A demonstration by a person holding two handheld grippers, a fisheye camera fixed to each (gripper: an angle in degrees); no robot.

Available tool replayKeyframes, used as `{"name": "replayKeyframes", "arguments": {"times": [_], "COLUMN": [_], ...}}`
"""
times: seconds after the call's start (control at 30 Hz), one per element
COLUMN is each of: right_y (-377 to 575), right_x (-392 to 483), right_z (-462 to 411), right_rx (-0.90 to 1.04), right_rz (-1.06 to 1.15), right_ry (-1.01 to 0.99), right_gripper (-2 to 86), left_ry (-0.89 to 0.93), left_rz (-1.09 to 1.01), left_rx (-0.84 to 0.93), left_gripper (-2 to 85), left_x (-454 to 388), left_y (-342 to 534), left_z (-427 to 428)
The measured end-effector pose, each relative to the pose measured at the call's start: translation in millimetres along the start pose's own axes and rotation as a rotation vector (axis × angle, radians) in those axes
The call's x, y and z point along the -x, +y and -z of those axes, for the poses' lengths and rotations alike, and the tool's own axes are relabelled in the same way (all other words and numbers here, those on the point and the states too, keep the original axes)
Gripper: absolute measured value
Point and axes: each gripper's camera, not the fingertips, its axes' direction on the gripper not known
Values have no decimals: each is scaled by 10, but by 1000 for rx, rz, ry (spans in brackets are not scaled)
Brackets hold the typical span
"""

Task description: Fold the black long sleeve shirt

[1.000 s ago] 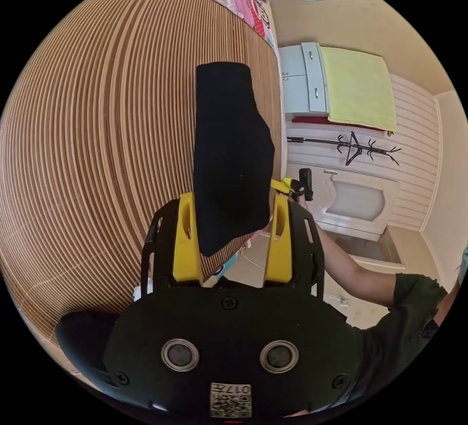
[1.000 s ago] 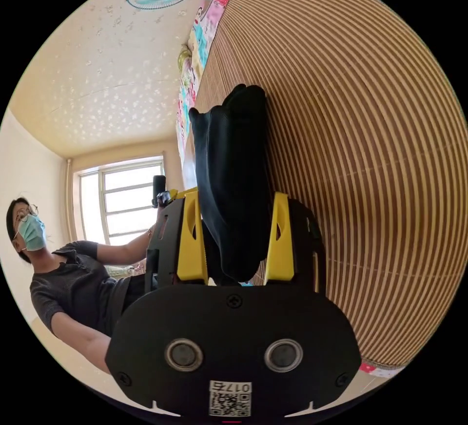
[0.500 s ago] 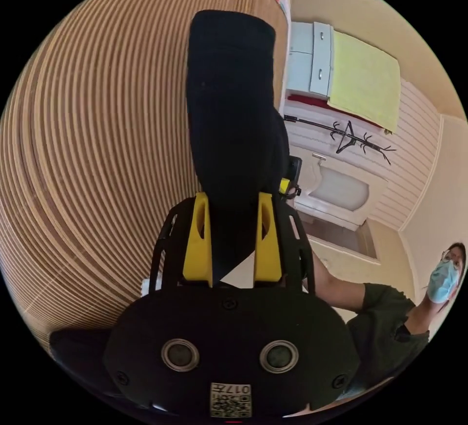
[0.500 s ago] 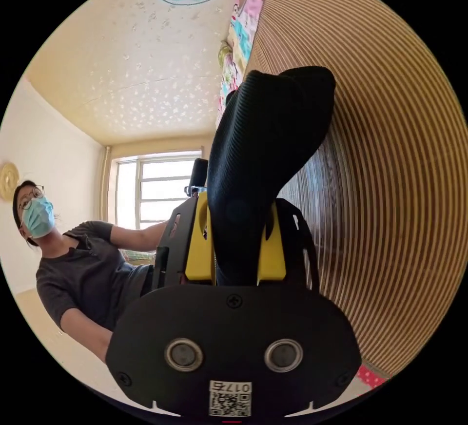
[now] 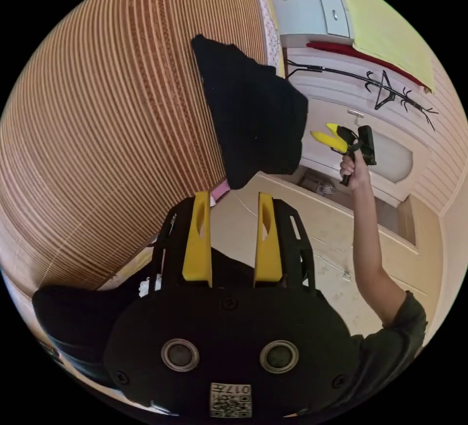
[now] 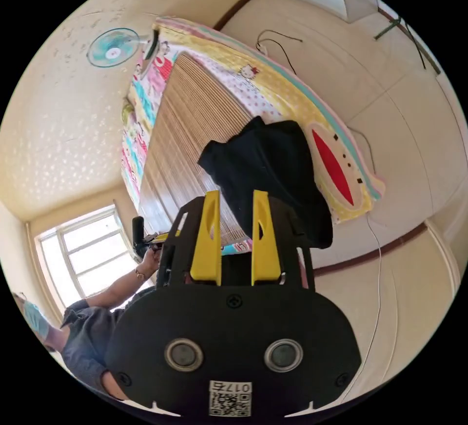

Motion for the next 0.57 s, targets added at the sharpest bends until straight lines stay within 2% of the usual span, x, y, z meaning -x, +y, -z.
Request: {"name": "replayKeyframes", "arguments": {"times": [0.07, 0.13, 0.2, 0.23, 0.3, 0.37, 0.47, 0.57], "right_y": [225, 332, 365, 364, 345, 335, 459, 709], "right_x": [397, 705, 1025, 1253, 1625, 2246, 3123, 3964], "right_z": [-20, -227, -568, -840, -1265, -1833, -2298, -2482], "right_rx": [-78, -75, -10, 44, 120, 238, 316, 246], "right_rz": [79, 138, 207, 247, 306, 446, 666, 892], "right_ry": [-7, 21, 31, 34, 44, 48, 44, 189], "right_gripper": [36, 22, 14, 10, 7, 4, 4, 5], "left_ry": [-54, -126, -189, -195, -183, -185, -185, -139], "left_rz": [-31, -2, 111, 146, 272, 355, 499, 630], "left_rx": [-79, -180, -359, -406, -608, -759, -1001, -1165], "left_gripper": [116, 100, 77, 71, 44, 16, -4, -8], "left_x": [85, 228, 470, 528, 719, 793, 871, 997], "left_y": [400, 893, 1683, 1884, 2736, 3342, 4275, 5013], "left_z": [418, 876, 1474, 1600, 2027, 2228, 2340, 2257]}}
